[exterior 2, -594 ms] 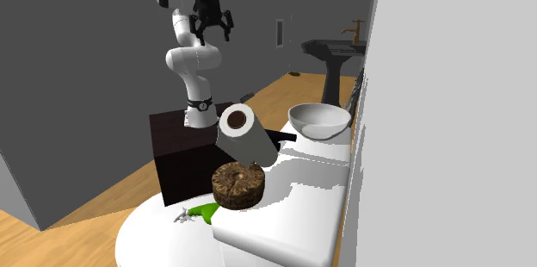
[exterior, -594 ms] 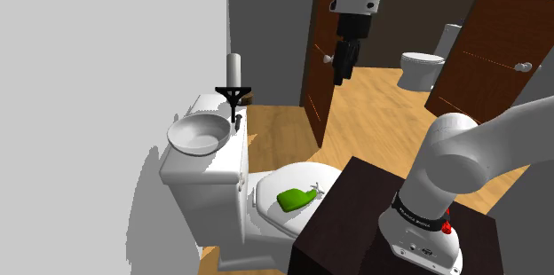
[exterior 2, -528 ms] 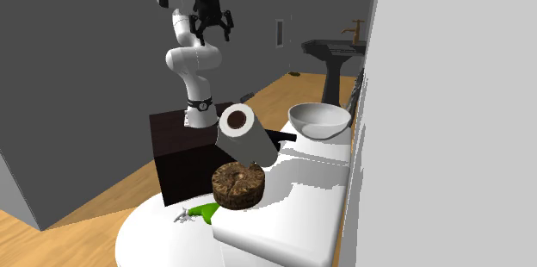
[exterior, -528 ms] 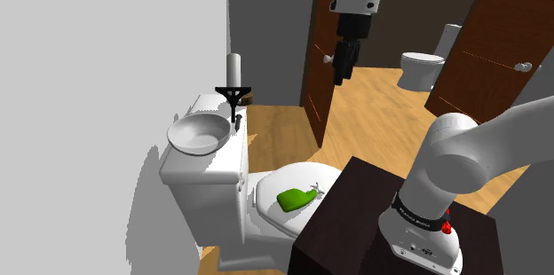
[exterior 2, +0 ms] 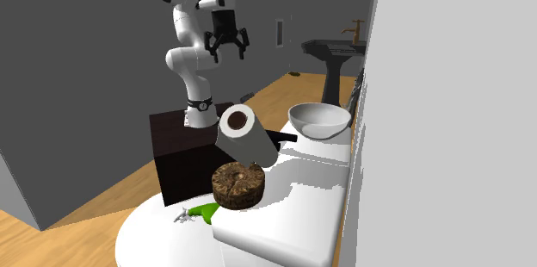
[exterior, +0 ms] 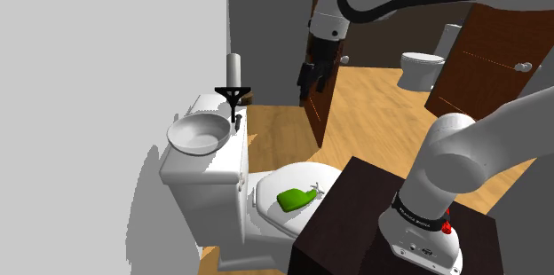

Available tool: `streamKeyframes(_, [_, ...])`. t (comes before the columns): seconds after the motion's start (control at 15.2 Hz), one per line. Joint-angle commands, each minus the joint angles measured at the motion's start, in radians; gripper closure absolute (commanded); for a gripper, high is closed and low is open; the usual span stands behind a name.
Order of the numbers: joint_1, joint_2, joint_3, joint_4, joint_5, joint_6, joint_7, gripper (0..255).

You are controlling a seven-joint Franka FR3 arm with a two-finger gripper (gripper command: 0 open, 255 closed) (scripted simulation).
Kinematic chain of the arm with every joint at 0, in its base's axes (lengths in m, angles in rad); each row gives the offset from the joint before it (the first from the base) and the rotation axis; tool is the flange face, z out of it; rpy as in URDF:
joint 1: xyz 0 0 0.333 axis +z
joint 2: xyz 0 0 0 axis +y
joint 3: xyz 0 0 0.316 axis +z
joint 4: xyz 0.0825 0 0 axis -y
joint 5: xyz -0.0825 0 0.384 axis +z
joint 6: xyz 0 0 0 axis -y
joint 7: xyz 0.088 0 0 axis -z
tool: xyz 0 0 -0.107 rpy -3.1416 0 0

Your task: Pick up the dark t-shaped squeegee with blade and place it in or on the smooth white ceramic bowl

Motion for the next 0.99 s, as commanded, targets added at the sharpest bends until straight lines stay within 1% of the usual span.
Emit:
streamKeyframes(0.0, [-0.010,0.045,0.035,-0.010,-0.003,0.098,0.050,0])
streamKeyframes(0.26, [-0.042,0.158,0.105,-0.012,-0.030,0.281,0.154,0])
streamKeyframes(0.53, [-0.093,0.290,0.177,0.016,-0.096,0.447,0.280,0])
streamKeyframes(0.73, [-0.144,0.398,0.234,0.057,-0.182,0.552,0.398,0])
streamKeyframes(0.92, [-0.202,0.512,0.289,0.116,-0.309,0.634,0.544,0])
